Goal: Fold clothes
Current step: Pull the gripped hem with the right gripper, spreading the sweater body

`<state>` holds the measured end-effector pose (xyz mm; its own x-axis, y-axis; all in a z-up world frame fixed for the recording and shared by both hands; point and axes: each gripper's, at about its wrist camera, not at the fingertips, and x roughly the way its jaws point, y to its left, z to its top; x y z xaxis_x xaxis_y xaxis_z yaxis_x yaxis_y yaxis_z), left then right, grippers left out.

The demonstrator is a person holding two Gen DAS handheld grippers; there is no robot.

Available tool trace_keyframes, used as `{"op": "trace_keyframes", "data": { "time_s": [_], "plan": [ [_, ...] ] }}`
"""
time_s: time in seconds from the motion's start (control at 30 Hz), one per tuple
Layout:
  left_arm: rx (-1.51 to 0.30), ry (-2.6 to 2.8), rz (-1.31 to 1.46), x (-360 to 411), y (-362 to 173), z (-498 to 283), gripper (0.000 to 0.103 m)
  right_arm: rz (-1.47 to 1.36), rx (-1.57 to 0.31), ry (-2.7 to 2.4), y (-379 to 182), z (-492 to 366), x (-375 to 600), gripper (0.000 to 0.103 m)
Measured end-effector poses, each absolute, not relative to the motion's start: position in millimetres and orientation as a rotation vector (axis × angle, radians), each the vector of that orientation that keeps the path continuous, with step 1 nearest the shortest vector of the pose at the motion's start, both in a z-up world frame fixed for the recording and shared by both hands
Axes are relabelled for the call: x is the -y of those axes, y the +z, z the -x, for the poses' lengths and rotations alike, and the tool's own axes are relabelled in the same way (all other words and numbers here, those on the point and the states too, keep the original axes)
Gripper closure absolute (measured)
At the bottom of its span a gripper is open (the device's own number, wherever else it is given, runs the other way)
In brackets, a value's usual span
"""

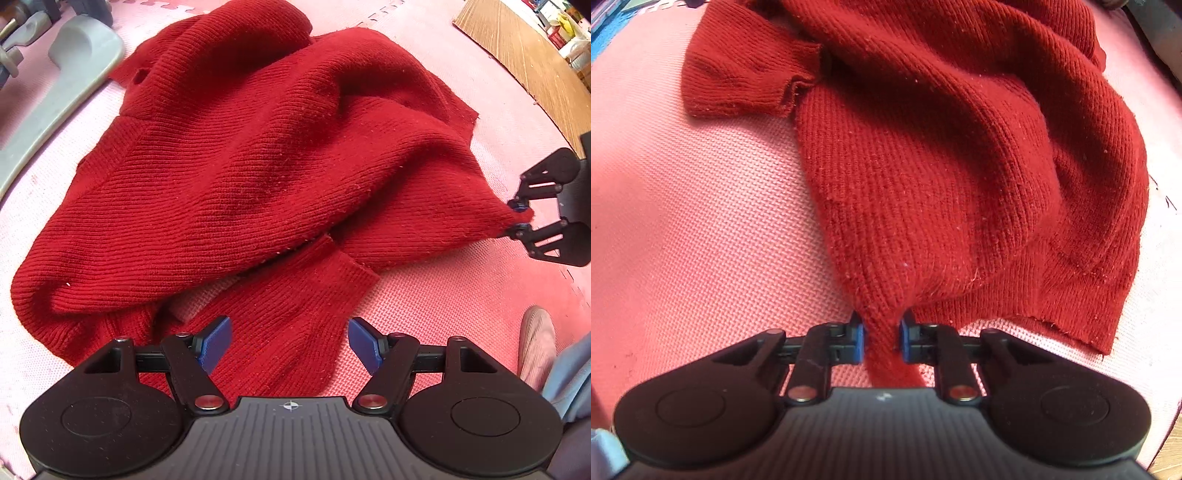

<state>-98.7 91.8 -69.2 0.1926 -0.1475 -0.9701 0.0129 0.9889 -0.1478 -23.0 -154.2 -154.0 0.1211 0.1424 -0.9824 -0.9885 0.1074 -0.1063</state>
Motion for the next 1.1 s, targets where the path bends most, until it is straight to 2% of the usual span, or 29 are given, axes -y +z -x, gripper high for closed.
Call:
{"op": "trace_keyframes", "data": {
  "time_s": [0.3,0.47,0.67,0.83,1.1],
  "plan": [
    [-1.374,-0.064,0.120,-118,-73,96,0.031,1.027,-1.134,1.297,-78,5,173,0.086],
    [-1.374,-0.037,0.123,-133,-76,94,0.031,1.091,-1.225,1.449,-63,-8,166,0.086],
    [-1.383,-0.004,0.125,-145,-78,93,0.031,1.242,-1.396,1.621,-82,19,176,0.088],
    [-1.394,0.024,0.127,-152,-81,92,0.031,1.211,-1.507,1.661,-113,12,168,0.088],
    [-1.403,0.040,0.122,-160,-80,86,0.031,1.152,-1.741,1.725,-121,9,169,0.088]
  ]
}}
